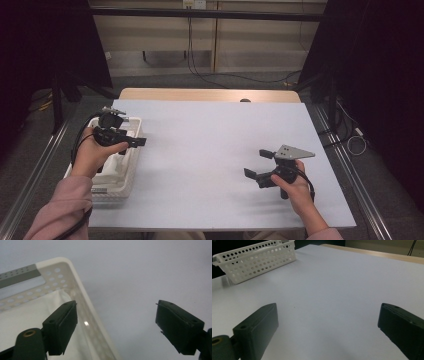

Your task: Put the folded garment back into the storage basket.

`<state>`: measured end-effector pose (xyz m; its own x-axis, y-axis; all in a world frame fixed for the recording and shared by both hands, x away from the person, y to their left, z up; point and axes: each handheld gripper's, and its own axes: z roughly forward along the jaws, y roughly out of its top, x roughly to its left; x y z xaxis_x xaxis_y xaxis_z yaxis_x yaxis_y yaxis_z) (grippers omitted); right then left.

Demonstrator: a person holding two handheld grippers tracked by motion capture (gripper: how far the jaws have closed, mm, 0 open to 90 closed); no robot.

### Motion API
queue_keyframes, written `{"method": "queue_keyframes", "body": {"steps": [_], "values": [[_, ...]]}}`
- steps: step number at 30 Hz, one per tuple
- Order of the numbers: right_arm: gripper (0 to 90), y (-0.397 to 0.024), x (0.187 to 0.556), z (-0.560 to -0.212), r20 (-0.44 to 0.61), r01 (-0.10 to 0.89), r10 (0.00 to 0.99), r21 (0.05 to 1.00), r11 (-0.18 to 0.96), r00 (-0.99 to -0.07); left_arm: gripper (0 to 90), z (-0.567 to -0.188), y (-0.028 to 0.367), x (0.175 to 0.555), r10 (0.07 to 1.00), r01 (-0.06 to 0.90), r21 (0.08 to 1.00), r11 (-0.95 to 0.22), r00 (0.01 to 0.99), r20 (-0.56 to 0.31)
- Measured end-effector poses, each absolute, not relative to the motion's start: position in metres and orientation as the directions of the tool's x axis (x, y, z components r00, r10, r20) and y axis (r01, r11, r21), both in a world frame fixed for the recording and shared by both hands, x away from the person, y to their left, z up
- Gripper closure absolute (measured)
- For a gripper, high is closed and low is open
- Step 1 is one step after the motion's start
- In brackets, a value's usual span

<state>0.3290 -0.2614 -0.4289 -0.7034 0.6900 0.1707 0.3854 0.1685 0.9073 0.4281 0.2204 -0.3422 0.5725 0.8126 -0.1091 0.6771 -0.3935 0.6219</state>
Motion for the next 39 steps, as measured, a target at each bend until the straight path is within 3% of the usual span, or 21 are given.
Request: {"method": "queue_keyframes", "body": {"steps": [23, 24, 30, 32, 39], "values": [[3.1, -0.261, 0.328, -0.429, 0.174, 0.391, 0.691, 0.905, 0.168, -0.702, 17.0, -0.356, 0.181, 0.417, 0.726, 0.617, 0.627, -0.475, 0.678, -0.117], [3.1, -0.261, 0.328, -0.429, 0.177, 0.392, 0.689, 0.905, 0.167, -0.703, 17.0, -0.358, 0.176, 0.415, 0.744, 0.631, 0.643, -0.434, 0.654, -0.14], [3.1, -0.262, 0.328, -0.429, 0.178, 0.394, 0.691, 0.904, 0.167, -0.7, 16.9, -0.361, 0.172, 0.413, 0.731, 0.624, 0.641, -0.446, 0.667, -0.141], [3.1, -0.262, 0.329, -0.429, 0.175, 0.39, 0.689, 0.905, 0.168, -0.703, 16.9, -0.366, 0.167, 0.409, 0.732, 0.663, 0.631, -0.402, 0.647, -0.214], [3.1, -0.261, 0.329, -0.43, 0.178, 0.394, 0.691, 0.904, 0.167, -0.701, 16.7, -0.371, 0.161, 0.407, 0.73, 0.651, 0.646, -0.399, 0.651, -0.205]]}}
